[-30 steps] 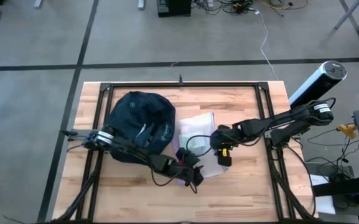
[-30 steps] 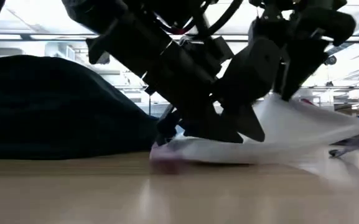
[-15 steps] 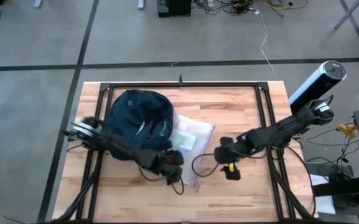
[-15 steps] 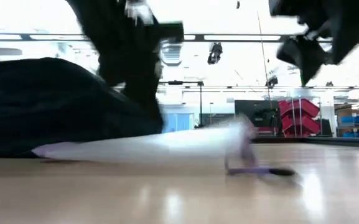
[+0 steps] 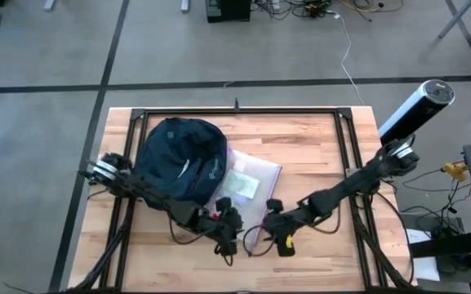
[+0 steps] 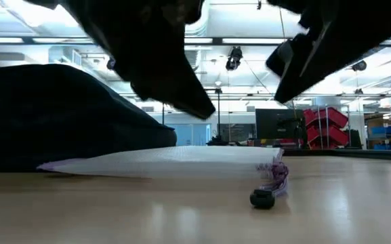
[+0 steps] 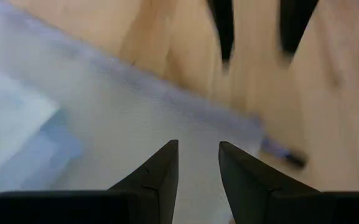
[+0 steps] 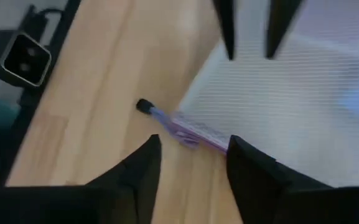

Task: Unpack backpack
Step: Open the transparent zip bag

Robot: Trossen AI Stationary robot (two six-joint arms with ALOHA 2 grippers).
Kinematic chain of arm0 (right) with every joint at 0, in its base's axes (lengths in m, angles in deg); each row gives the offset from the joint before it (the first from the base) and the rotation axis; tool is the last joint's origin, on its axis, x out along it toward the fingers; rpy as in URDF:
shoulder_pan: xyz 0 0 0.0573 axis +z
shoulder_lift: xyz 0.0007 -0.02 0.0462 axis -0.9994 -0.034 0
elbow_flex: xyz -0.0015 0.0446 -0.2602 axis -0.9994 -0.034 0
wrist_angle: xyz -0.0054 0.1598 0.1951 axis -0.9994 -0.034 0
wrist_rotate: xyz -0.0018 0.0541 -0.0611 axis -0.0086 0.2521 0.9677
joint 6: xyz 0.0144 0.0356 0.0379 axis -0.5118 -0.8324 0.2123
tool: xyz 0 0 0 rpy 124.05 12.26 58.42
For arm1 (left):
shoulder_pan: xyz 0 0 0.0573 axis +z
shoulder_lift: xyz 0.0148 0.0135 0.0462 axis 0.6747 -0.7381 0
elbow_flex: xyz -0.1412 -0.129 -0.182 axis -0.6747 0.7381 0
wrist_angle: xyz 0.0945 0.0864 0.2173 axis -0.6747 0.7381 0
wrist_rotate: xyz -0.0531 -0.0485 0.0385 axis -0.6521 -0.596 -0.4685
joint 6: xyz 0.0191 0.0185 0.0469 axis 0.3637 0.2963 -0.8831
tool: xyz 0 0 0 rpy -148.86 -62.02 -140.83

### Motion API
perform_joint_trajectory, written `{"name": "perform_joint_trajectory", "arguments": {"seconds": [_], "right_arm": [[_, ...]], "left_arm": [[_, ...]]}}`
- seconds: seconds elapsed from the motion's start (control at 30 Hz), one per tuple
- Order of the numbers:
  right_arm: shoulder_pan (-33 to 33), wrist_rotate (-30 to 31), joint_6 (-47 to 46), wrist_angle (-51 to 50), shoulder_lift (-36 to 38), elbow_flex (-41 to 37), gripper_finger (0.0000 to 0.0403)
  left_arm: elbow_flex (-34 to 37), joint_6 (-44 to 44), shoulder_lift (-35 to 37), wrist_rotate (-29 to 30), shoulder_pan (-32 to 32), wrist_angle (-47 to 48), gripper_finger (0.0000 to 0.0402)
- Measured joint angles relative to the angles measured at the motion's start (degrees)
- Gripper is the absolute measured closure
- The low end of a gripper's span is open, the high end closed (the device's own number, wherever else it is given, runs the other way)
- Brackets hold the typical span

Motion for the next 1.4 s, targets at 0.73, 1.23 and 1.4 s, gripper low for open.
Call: {"name": "perform_joint_trajectory", "arguments": {"seconds": [0.73,1.23,1.4], "right_arm": [[-1.16,-7.83,-0.90,11.96,-10.06,0.07,0.0402],[-2.54,-4.79,-3.56,3.08,-10.77,0.62,0.0403],[-2.31,-4.67,-4.43,0.63,-8.94,0.44,0.0403]], "left_arm": [[-0.09,4.68,-8.47,-1.11,3.75,-2.87,0.0299],[-0.15,7.16,-8.87,-1.35,2.29,-1.74,0.0299],[-0.12,7.80,-8.92,-1.21,2.04,-2.04,0.0299]]}}
